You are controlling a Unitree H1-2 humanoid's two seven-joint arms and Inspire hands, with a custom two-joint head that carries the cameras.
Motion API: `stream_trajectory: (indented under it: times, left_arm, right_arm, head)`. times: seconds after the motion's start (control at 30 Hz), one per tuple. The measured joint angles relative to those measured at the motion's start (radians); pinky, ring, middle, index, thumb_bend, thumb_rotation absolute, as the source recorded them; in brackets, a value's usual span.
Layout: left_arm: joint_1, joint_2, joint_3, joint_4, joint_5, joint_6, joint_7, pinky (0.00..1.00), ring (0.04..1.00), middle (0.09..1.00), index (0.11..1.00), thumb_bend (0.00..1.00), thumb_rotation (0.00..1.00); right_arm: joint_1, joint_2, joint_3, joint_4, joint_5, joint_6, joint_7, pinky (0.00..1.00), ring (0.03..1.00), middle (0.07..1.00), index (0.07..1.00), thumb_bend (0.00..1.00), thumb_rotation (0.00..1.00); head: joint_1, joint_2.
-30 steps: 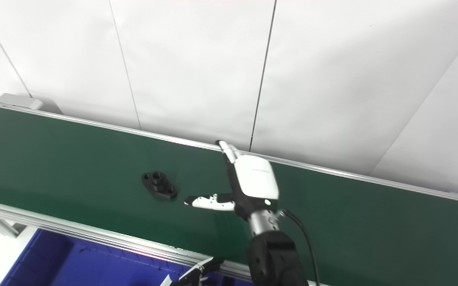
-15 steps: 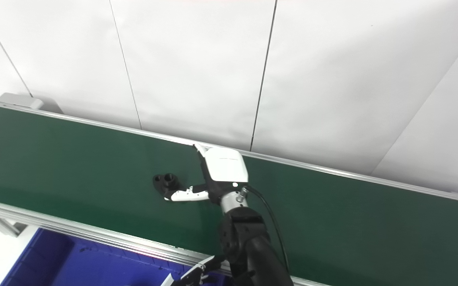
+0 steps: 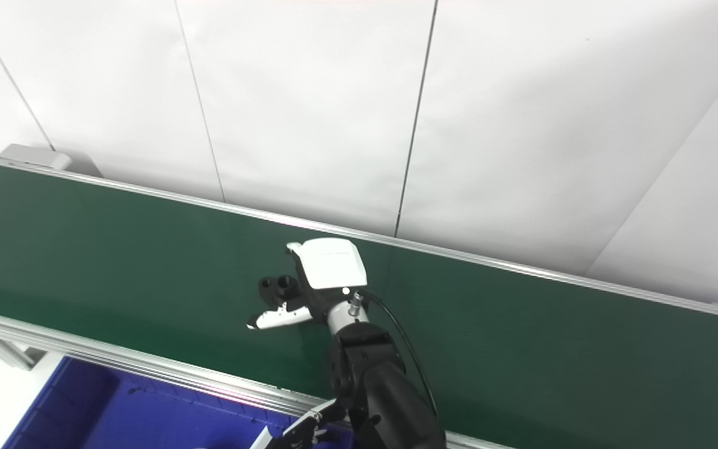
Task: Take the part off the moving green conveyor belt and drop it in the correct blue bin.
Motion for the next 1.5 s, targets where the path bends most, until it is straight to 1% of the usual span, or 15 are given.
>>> stream_trajectory:
  times: [0.13, 0.2, 0.23, 0.27, 0.3, 0.33, 0.37, 0.43, 0.6, 0.93, 1.17, 1.23, 1.33, 1.43, 1.5]
  left_arm:
    - [-0.001, 0.003, -0.004, -0.001, 0.000, 0.000, 0.001, 0.81, 0.911, 0.931, 0.885, 0.78, 0.80]
    - [0.000, 0.004, -0.005, -0.005, 0.000, 0.000, 0.001, 0.81, 0.910, 0.931, 0.885, 0.78, 0.80]
    - [0.002, 0.004, -0.006, -0.008, 0.000, 0.000, 0.001, 0.80, 0.908, 0.930, 0.884, 0.78, 0.81]
    - [0.004, 0.004, -0.006, -0.012, 0.000, 0.000, 0.001, 0.81, 0.909, 0.931, 0.884, 0.78, 0.81]
    - [0.006, 0.004, -0.006, -0.016, 0.000, 0.000, 0.000, 0.81, 0.912, 0.933, 0.886, 0.77, 0.81]
    - [0.008, 0.004, -0.006, -0.018, 0.000, 0.000, -0.001, 0.81, 0.912, 0.933, 0.886, 0.77, 0.81]
    - [0.009, 0.004, -0.006, -0.019, 0.000, 0.000, -0.002, 0.81, 0.911, 0.932, 0.885, 0.77, 0.81]
    - [0.011, 0.005, -0.006, -0.021, 0.000, 0.000, -0.005, 0.81, 0.909, 0.930, 0.884, 0.76, 0.80]
    - [0.018, 0.005, -0.005, -0.029, 0.002, 0.000, -0.008, 0.82, 0.913, 0.931, 0.885, 0.76, 0.81]
    - [0.028, 0.004, -0.001, -0.045, 0.023, 0.002, -0.015, 0.83, 0.925, 0.940, 0.893, 0.76, 0.82]
    - [0.031, 0.003, 0.000, -0.049, 0.025, 0.002, -0.017, 0.83, 0.916, 0.933, 0.887, 0.75, 0.79]
    - [0.031, 0.003, 0.001, -0.049, 0.026, 0.002, -0.017, 0.84, 0.922, 0.939, 0.896, 0.75, 0.80]
    - [0.031, 0.003, 0.002, -0.049, 0.027, 0.002, -0.017, 0.84, 0.924, 0.940, 0.895, 0.76, 0.79]
    - [0.031, 0.003, 0.002, -0.048, 0.026, 0.002, -0.018, 0.85, 0.923, 0.939, 0.891, 0.76, 0.77]
    - [0.036, -0.002, 0.008, -0.052, 0.024, 0.001, -0.024, 0.85, 0.924, 0.938, 0.890, 0.76, 0.76]
  right_arm:
    - [-0.001, 0.000, 0.004, 0.039, 0.014, 0.001, -0.002, 0.12, 0.181, 0.290, 0.725, 0.88, 0.70]
    - [0.000, -0.002, 0.020, 0.058, 0.010, 0.012, -0.003, 0.12, 0.181, 0.292, 0.723, 0.86, 0.70]
    - [-0.001, -0.003, 0.027, 0.062, 0.003, 0.017, -0.013, 0.13, 0.188, 0.295, 0.682, 0.75, 0.57]
    - [-0.003, -0.003, 0.031, 0.069, -0.002, 0.021, -0.021, 0.13, 0.191, 0.296, 0.647, 0.69, 0.50]
    - [-0.004, -0.003, 0.032, 0.075, -0.004, 0.027, -0.028, 0.11, 0.174, 0.267, 0.553, 0.59, 0.29]
    - [-0.007, -0.003, 0.035, 0.081, -0.006, 0.037, -0.039, 0.11, 0.171, 0.261, 0.540, 0.58, 0.26]
    - [-0.011, -0.003, 0.039, 0.087, -0.008, 0.042, -0.043, 0.09, 0.159, 0.244, 0.513, 0.55, 0.19]
    - [-0.025, -0.005, 0.052, 0.096, -0.018, 0.053, -0.041, 0.08, 0.144, 0.228, 0.491, 0.52, 0.13]
    - [-0.031, -0.009, 0.062, 0.099, -0.020, 0.080, -0.037, 0.06, 0.131, 0.216, 0.483, 0.52, 0.12]
    - [-0.035, -0.024, 0.071, 0.084, -0.004, 0.086, -0.046, 0.08, 0.150, 0.239, 0.481, 0.52, 0.12]
    - [-0.032, -0.044, 0.073, 0.074, 0.018, 0.086, -0.065, 0.09, 0.159, 0.251, 0.484, 0.52, 0.12]
    - [-0.026, -0.051, 0.072, 0.060, 0.025, 0.086, -0.064, 0.09, 0.160, 0.250, 0.484, 0.52, 0.12]
    - [-0.006, -0.065, 0.070, 0.027, 0.034, 0.086, -0.062, 0.08, 0.154, 0.242, 0.485, 0.52, 0.12]
    - [0.030, -0.081, 0.065, -0.038, 0.051, 0.086, -0.039, 0.08, 0.142, 0.227, 0.489, 0.51, 0.12]
    - [0.073, -0.095, 0.065, -0.105, 0.064, 0.086, -0.027, 0.08, 0.140, 0.221, 0.491, 0.51, 0.12]
  head:
    - [0.003, 0.008]
    - [0.005, 0.011]
    - [0.003, 0.014]
    - [0.003, 0.015]
    - [0.002, 0.018]
    - [0.002, 0.018]
    - [-0.002, 0.018]
    - [-0.005, 0.021]
    - [-0.006, 0.026]
    - [-0.011, 0.032]
    - [-0.012, 0.035]
    - [-0.015, 0.035]
    - [-0.018, 0.038]
    - [-0.029, 0.043]
    - [-0.035, 0.049]
